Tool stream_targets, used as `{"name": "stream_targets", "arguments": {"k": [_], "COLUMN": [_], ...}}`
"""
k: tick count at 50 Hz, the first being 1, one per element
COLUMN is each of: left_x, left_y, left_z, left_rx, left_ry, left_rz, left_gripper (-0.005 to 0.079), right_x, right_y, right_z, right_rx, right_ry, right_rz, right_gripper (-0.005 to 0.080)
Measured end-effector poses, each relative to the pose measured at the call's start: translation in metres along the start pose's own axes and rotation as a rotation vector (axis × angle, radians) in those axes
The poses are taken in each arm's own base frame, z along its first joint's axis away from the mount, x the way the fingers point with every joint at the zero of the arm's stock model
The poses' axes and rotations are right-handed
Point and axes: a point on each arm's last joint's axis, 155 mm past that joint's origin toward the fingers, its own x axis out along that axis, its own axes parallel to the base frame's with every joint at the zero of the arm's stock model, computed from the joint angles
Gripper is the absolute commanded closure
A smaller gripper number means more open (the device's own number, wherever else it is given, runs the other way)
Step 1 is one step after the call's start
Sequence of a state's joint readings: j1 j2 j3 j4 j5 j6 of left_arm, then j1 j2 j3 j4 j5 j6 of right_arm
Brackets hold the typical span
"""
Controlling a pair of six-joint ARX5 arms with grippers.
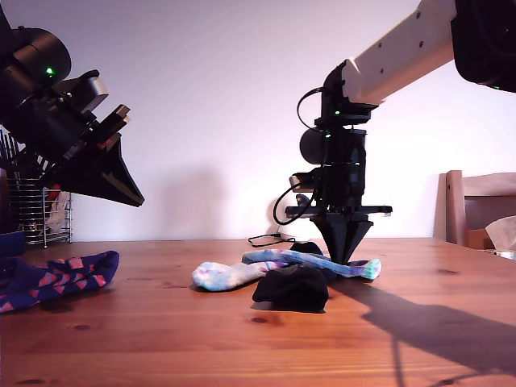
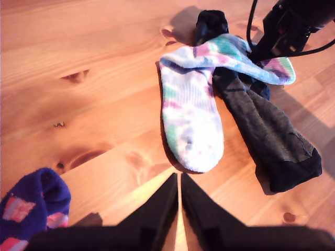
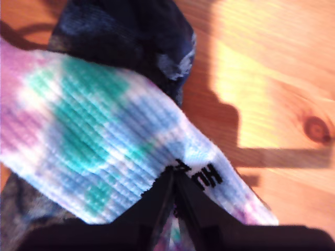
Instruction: Fold the socks in front of you. After folding them, place them to the left side.
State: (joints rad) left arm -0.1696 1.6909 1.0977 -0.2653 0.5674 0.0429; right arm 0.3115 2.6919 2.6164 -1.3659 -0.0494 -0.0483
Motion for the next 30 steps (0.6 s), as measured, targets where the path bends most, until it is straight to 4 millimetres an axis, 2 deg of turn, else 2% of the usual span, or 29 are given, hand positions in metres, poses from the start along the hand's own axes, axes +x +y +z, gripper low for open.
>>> {"name": "stream_targets", "arguments": {"k": [10,14,22,30], "left_x": [0.0,0.001,0.002,0.003], "left_y": [-0.003,-0.005,-0.009,-0.011], "left_z": [0.008,0.013,0.014,0.014], "left_rx": [0.021,0.027,0.033,0.037], "left_ry": [-0.031,-0.047,-0.047,-0.048], "left_rz": [-0.012,-0.016,-0.024,-0.027], "left_gripper": [0.0764,0.0764,0.0764,0.0764], "right_x": [-0.003,-0.005,-0.029,-0.08], "right_y": [0.003,0.007,0.009,0.011], "right_z": [0.002,0.012,0.056,0.12], "right_rx": [0.013,0.011,-0.013,-0.052], "right_ry": [-0.01,-0.053,-0.246,-0.545], "right_rz": [0.058,0.083,0.086,0.085], "right_gripper": [0.0765,0.0765,0.0765,0.0765]}}
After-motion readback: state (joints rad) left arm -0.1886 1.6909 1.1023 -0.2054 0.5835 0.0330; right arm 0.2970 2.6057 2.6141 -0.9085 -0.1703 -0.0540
